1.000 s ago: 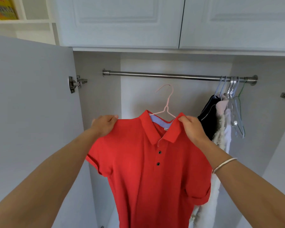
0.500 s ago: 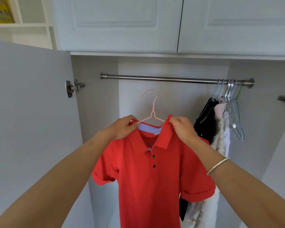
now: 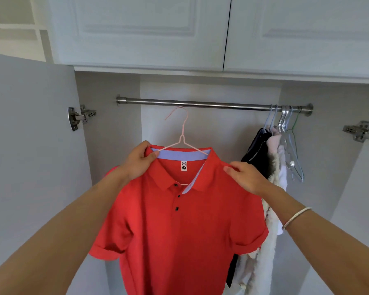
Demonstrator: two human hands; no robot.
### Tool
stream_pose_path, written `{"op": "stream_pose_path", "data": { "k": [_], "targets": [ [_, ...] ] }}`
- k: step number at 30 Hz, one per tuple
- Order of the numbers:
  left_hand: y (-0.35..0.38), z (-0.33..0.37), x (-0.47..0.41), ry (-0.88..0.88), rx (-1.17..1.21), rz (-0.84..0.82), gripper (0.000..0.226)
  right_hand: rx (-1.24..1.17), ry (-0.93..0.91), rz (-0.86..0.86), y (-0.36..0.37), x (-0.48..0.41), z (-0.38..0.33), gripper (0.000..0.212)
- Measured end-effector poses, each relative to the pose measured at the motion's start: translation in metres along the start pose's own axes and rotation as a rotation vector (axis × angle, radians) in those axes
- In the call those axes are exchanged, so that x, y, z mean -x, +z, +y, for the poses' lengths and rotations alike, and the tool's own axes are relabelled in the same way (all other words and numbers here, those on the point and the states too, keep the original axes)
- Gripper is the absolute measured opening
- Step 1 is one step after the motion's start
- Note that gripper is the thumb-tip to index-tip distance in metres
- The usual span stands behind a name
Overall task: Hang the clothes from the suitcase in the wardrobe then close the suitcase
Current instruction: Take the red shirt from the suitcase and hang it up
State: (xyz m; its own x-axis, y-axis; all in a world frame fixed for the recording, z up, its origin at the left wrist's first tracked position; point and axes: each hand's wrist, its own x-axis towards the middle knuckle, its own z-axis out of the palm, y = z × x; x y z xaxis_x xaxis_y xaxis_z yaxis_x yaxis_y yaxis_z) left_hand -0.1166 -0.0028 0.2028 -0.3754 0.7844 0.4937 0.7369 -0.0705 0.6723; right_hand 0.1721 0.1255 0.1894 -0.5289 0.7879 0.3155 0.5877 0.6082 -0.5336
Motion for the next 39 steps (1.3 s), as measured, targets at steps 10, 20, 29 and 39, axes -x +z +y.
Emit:
{"op": "stream_pose_path", "data": {
  "k": [10, 20, 29, 39],
  "targets": [
    [0.022, 0.002, -0.029, -0.038, -0.140, 0.140, 0.024, 0.090, 0.237, 0.174, 0.004, -0.010, -0.015, 0.053],
    [0.117, 0.086, -0.031, -0.125, 0.467, -0.582, 0.037, -0.604, 0.412, 0.157, 0.019, -0.017, -0.042, 0.031],
    [0.163, 0.130, -0.083, -0.126, 0.622, -0.534, 0.028, -0.740, 0.318, 0.174, -0.025, -0.056, -0.020, 0.037],
    [0.198, 0.148, -0.128, -0.222, 0.636, -0.569, 0.033, -0.630, 0.341, 0.150, -0.047, -0.103, 0.025, 0.040]
  ]
}}
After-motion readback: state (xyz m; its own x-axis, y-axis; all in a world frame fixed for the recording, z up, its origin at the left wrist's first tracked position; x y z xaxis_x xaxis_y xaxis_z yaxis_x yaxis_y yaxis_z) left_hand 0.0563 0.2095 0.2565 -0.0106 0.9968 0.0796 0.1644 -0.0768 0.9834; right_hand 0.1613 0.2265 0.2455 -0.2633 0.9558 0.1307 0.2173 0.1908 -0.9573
